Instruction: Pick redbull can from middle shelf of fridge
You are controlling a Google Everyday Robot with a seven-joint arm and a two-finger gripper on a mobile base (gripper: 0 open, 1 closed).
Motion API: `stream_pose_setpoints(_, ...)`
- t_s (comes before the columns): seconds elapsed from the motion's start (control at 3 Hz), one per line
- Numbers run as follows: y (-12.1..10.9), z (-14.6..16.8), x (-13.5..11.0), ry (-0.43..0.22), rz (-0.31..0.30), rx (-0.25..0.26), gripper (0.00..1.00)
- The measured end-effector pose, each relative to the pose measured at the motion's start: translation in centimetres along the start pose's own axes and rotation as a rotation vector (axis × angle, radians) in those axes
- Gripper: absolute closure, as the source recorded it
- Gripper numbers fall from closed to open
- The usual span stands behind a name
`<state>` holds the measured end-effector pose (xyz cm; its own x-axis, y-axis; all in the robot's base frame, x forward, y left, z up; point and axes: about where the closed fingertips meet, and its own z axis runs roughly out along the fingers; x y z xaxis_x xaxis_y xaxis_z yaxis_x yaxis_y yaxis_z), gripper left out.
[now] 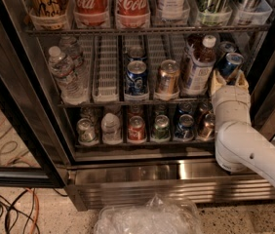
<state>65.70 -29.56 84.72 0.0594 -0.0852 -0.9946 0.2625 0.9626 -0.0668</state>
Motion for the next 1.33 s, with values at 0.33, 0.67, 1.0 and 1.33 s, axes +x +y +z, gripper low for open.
stream_pose_setpoints(0.33, -0.1, 0.3, 0.0, 0.010, -0.023, -0.027, 0.63)
stream_pose_setpoints(0.67, -0.1, 0.3, 0.0, 0.010, -0.023, -0.027, 0.84)
stream_pose_setpoints(1.0, 0.0, 0.2, -0.1, 0.008, -0.024, -0.030, 1.00)
stream_pose_setpoints(1.33, 0.2, -0.8, -3.1, -0.043, -0.027, -0.058, 1.00)
